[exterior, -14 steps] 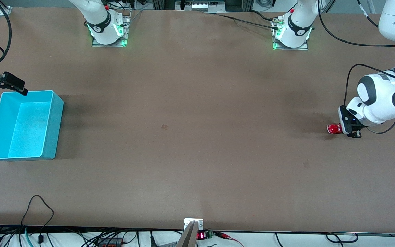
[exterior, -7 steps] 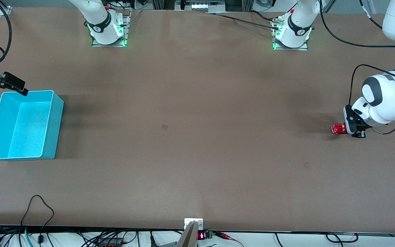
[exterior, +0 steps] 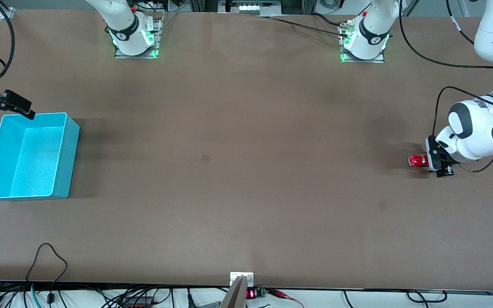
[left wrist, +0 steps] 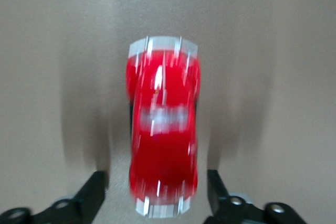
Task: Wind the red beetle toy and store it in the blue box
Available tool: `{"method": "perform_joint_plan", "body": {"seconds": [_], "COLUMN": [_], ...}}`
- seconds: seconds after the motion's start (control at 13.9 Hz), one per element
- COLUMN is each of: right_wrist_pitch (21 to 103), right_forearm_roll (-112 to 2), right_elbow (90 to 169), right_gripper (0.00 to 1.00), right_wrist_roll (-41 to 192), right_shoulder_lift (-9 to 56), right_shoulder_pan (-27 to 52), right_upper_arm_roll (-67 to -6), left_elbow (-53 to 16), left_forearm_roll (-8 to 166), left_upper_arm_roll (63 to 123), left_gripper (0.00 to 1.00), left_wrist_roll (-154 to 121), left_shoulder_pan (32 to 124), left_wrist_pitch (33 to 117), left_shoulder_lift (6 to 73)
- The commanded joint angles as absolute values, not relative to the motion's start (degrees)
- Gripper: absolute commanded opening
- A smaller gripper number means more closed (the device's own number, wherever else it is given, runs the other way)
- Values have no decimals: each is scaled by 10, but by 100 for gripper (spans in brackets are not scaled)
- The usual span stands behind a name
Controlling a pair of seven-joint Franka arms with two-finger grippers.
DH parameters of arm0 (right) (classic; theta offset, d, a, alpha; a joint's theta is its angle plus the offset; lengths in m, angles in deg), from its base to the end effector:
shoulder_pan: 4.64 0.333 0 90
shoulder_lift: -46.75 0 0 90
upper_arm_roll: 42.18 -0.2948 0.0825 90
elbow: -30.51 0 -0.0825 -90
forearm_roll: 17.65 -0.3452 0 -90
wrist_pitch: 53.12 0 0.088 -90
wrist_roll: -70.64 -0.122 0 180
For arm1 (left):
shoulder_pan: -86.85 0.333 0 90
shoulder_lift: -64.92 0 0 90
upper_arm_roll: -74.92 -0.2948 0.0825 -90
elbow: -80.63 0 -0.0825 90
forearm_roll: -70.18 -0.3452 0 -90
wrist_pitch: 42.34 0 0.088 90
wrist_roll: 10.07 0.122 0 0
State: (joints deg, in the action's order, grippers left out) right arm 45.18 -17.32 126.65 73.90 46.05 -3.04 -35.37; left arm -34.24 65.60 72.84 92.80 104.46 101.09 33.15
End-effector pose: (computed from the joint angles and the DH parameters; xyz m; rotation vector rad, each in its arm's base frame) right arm 0.5275 -0.0484 0.5479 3.1319 -0.0521 0.0391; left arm 0.5321 0.1906 0.1707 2.2597 -2.1525 -0.1312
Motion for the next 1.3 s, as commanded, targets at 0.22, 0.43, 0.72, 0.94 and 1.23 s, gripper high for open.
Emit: {"method": "perform_joint_plan", "body": {"seconds": [0.22,0.43,0.72,0.94,1.23], "right_wrist_pitch": [451,451,451,451,451], "right_forearm_roll": [-167,-167,-167,-168,-167], "right_elbow": [1259,1259,1258,1259,1258], "right_gripper": [100,100,100,100,100], "right_wrist_roll": [742,742,742,742,742], "right_shoulder_lift": [458,458,458,458,458], "right_shoulder_pan": [-32,-33,-33,-33,-33], "right_upper_arm_roll": [-355,-355,-355,-355,-355], "left_elbow": [-308,-309,-308,-308,-307], "left_forearm_roll": [646,646,646,647,647], "left_upper_arm_roll": [735,739,743,743,737], "left_gripper": [100,100,100,100,100], "left_wrist_roll": [880,845,780,755,713], "left_shoulder_pan": [1044,1040,1038,1042,1045], "left_wrist_pitch": [913,884,816,789,729], "left_shoulder_lift": [360,391,444,471,527]}}
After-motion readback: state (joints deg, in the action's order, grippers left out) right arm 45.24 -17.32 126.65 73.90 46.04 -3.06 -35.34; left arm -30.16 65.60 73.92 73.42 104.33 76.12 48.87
